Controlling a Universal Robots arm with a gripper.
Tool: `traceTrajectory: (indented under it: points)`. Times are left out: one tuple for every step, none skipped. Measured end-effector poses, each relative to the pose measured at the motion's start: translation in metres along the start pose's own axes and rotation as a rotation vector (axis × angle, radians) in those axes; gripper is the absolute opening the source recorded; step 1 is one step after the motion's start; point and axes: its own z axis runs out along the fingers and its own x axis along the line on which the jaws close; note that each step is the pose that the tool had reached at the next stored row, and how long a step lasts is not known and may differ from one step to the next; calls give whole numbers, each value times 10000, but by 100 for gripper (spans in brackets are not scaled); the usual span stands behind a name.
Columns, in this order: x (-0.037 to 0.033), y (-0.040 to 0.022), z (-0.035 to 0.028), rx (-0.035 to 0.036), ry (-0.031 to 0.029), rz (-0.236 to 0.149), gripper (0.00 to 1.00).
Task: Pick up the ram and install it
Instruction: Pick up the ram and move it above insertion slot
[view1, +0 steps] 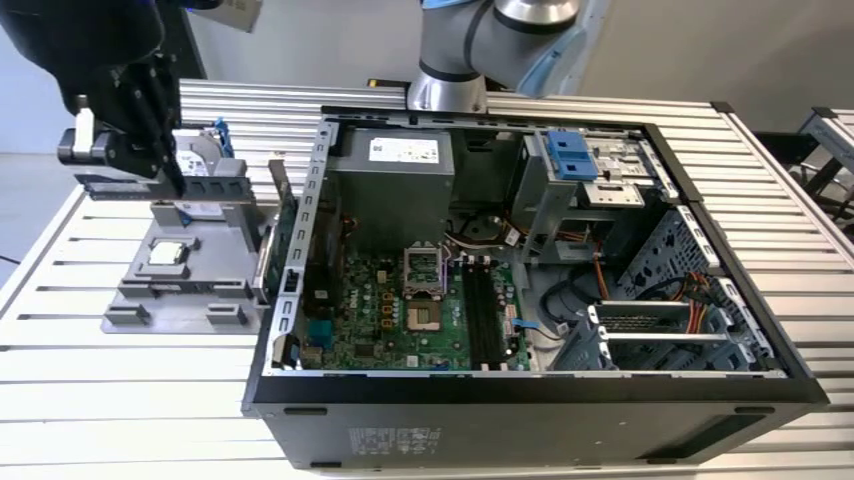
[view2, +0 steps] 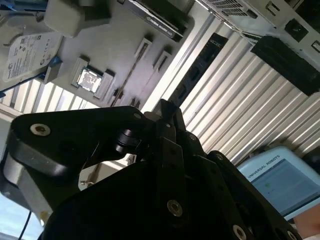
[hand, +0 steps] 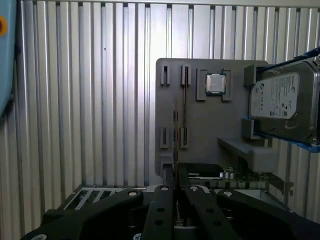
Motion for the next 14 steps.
traceTrajectory:
  points:
    - [0, -45, 0, -6, -1, 0, 0]
    - [0, -93, -1, -12, -1, 0, 0]
    - [0, -138, -2, -19, -1, 1, 0]
    - [0, -182, -3, -25, -2, 1, 0]
    - [0, -226, -5, -32, -1, 1, 0]
    - [0, -273, -6, -39, 0, 1, 0]
    - [0, -318, -7, -44, 0, 1, 0]
    - [0, -365, -8, -50, -1, 1, 0]
    - [0, -409, -9, -55, -1, 2, 0]
    - [0, -454, -10, -60, -1, 2, 0]
    - [0, -498, -11, -64, -1, 2, 0]
    - [0, -541, -12, -69, -1, 2, 0]
    - [-1, -588, -13, -73, -1, 2, 0]
    - [-1, -633, -14, -77, -1, 2, 0]
